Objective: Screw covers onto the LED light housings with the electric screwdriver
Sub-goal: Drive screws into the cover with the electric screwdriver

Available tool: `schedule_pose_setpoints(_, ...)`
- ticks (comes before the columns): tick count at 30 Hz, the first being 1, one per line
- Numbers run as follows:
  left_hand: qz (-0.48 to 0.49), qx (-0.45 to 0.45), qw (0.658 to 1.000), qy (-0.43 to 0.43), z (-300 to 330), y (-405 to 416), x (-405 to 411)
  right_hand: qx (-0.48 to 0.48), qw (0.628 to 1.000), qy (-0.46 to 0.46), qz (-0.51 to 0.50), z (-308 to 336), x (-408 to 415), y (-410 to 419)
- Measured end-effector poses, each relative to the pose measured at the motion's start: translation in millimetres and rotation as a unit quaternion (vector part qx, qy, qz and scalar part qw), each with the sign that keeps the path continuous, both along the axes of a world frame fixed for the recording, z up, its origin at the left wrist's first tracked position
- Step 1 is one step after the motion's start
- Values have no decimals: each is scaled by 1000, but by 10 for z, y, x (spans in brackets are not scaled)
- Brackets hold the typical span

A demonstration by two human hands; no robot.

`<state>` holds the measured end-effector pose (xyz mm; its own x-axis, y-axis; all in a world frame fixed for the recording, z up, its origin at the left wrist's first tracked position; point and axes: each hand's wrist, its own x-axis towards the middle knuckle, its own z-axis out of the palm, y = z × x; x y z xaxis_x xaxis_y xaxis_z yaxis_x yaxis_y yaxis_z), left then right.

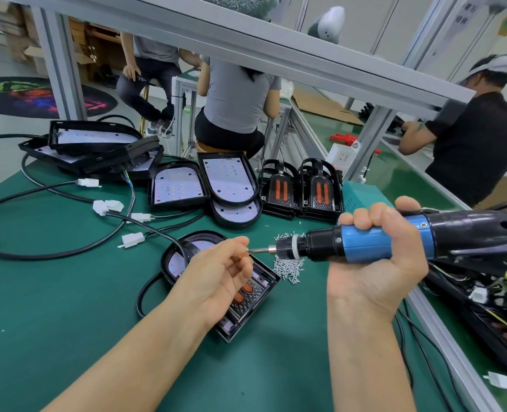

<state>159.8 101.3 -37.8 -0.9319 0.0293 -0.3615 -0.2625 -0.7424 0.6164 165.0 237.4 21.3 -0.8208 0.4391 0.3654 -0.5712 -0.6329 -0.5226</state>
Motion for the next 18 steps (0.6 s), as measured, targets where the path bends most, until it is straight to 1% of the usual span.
schedule_pose_setpoints(8,2,36,999,-4,-15,-3,10,-2,1000,5,7,-14,-21,-9)
schedule_pose_setpoints(11,11,21,1000,-1,-43,7,2,1,1000,5,7,-33,-20,-8)
schedule_pose_setpoints(15,8,-59,998,27,-86,18,-13,7,1000,3,5,-63,-40,12)
schedule_pose_setpoints(17,12,-159,986,50,-99,16,-36,14,1000,1,0,-85,-58,36)
schedule_pose_setpoints(18,19,-218,974,65,-103,5,-55,21,1000,-1,-7,-96,-69,54)
